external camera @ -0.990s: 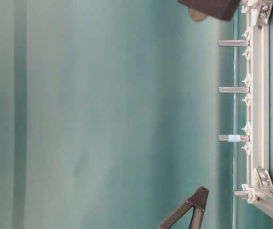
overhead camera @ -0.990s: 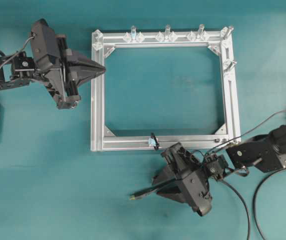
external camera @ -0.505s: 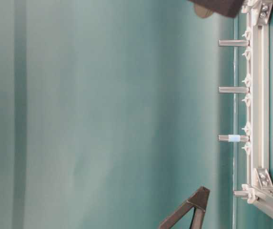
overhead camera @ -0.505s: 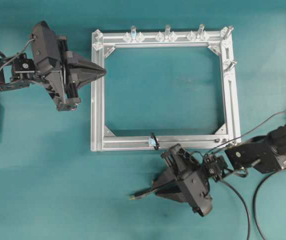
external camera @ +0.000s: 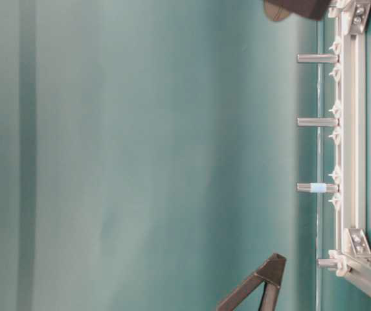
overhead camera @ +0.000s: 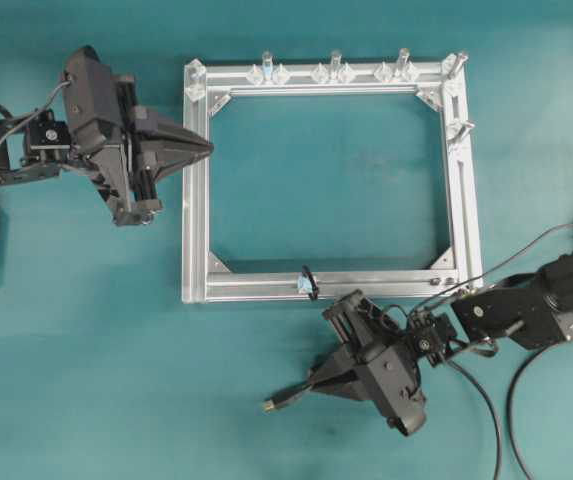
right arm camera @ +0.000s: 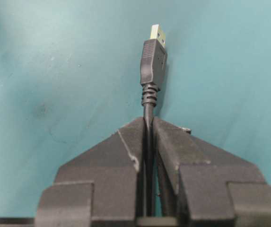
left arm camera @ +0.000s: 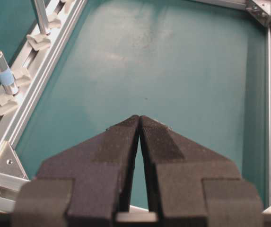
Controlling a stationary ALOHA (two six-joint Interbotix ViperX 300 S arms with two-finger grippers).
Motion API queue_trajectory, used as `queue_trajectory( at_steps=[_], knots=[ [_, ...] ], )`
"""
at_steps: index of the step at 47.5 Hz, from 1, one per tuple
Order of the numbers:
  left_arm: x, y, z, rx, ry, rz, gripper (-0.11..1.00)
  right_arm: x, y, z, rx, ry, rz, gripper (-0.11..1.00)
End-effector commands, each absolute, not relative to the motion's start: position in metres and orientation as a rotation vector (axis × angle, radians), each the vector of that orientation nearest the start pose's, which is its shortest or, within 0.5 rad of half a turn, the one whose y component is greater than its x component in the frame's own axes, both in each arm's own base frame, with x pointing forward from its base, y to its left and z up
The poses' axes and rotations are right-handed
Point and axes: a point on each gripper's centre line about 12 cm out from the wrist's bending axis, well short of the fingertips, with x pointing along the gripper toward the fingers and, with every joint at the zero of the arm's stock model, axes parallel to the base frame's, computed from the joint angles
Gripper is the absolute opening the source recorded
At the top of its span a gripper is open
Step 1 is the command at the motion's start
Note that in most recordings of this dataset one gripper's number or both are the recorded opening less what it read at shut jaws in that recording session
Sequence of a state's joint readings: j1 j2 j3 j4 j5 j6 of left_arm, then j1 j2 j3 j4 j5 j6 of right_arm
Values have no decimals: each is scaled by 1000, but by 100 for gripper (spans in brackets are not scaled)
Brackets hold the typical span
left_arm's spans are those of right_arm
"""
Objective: Insert the wire through the string loop located in the center.
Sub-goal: 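Lift the cable and swing the right gripper toward the frame's bottom rail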
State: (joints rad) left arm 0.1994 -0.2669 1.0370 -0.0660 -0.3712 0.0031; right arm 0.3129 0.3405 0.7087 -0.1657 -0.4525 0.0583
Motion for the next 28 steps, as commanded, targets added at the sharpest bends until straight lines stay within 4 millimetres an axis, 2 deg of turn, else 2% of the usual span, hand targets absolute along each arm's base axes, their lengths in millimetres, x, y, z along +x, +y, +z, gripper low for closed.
queue_trajectory(
  at_steps=[1,16,28],
  knots=[
    [298,62,185,-94,363,229,10,384,132,68,-161,578,397,7],
    [298,61,185,-95,364,226,10,382,130,92,-164,558,390,7],
    [298,61,185,-93,363,225,10,373,126,121,-172,544,382,7]
  ],
)
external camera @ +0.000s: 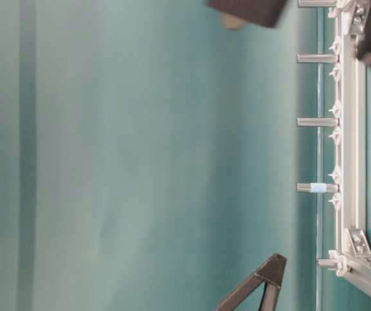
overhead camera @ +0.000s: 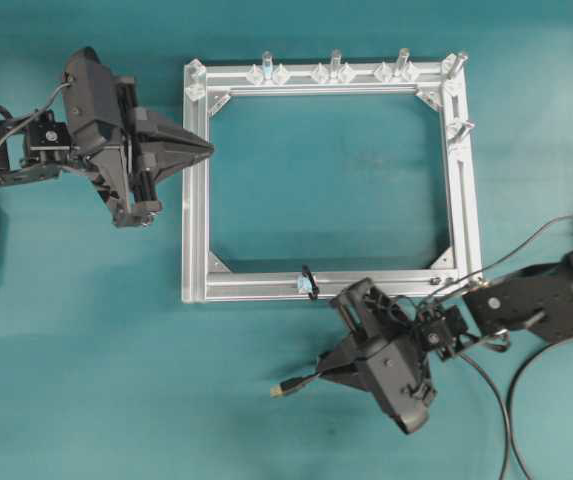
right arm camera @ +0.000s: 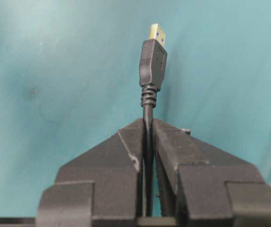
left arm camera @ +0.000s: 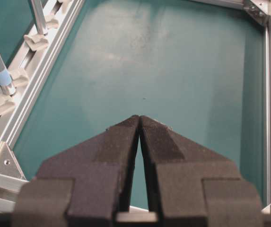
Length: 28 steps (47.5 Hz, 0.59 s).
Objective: Insert the wire through the string loop located in the center.
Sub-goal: 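Lift the cable and swing the right gripper toward the frame's bottom rail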
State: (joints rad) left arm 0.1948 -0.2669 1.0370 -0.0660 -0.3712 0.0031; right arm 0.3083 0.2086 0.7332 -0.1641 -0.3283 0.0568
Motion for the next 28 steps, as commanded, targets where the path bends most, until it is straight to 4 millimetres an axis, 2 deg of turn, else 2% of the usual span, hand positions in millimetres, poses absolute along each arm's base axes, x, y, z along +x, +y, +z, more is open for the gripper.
queue_trajectory(
  at_steps=[1,13,28],
  knots=[
    [298,61,185,-93,365,225,10,372,126,123,-173,542,383,7],
    [298,61,185,-93,363,226,10,350,118,139,-186,576,372,7],
    [297,60,183,-92,369,224,10,326,110,146,-188,586,368,7]
  ],
)
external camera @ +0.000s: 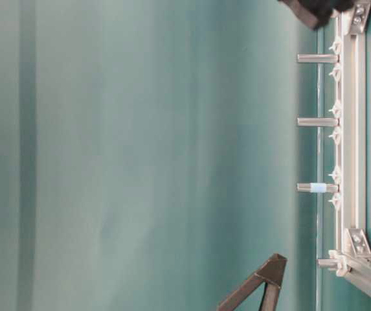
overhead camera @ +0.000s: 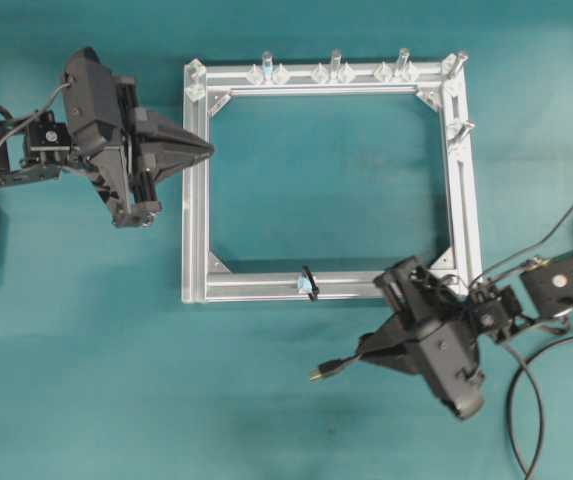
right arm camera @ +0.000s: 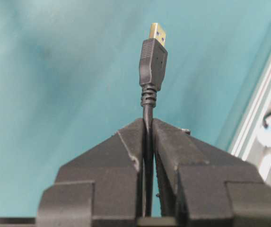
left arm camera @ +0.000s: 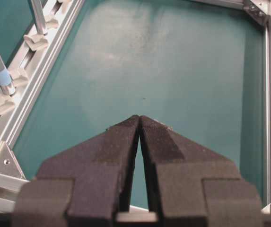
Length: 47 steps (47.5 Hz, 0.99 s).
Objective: Insert the wire through the string loop located in the center.
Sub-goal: 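Lift the cable and swing the right gripper toward the frame's bottom rail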
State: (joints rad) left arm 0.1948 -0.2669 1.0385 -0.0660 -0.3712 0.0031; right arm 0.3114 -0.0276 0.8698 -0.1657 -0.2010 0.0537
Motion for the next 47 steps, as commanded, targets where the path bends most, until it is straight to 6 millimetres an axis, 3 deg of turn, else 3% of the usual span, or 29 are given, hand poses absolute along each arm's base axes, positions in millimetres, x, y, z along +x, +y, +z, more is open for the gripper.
queue_trajectory(
  at_steps=[1,22,47],
  knots=[
    [297,60,184,-91,368,224,10,325,109,146,-189,586,369,7],
    [296,60,183,-92,371,224,10,314,100,143,-196,647,348,7],
    [297,60,184,-93,368,223,10,302,59,148,-118,658,216,7]
  ],
)
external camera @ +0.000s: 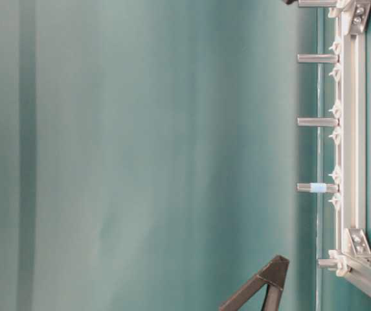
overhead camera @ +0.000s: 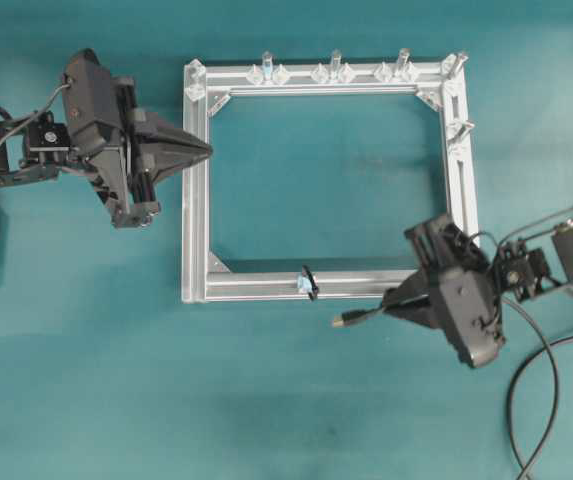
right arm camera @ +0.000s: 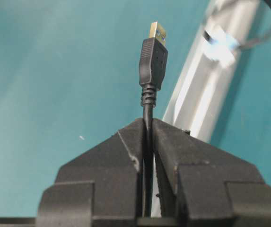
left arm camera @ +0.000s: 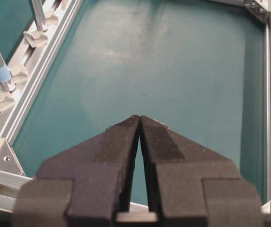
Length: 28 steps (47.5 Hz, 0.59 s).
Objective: Insert the wire through the string loop located in the center.
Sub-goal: 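Lift the cable and swing the right gripper toward the frame's bottom rail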
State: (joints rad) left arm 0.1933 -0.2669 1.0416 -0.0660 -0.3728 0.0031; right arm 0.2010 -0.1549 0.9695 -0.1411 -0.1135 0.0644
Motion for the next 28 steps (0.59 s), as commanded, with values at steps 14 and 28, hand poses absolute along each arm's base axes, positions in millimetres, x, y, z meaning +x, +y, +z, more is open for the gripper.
queue_trajectory(
  at_steps=[14,28],
  knots=[
    [296,60,183,-94,371,223,10,299,49,152,-49,655,168,7],
    [297,59,183,-93,369,222,10,299,47,150,9,664,141,7]
  ],
)
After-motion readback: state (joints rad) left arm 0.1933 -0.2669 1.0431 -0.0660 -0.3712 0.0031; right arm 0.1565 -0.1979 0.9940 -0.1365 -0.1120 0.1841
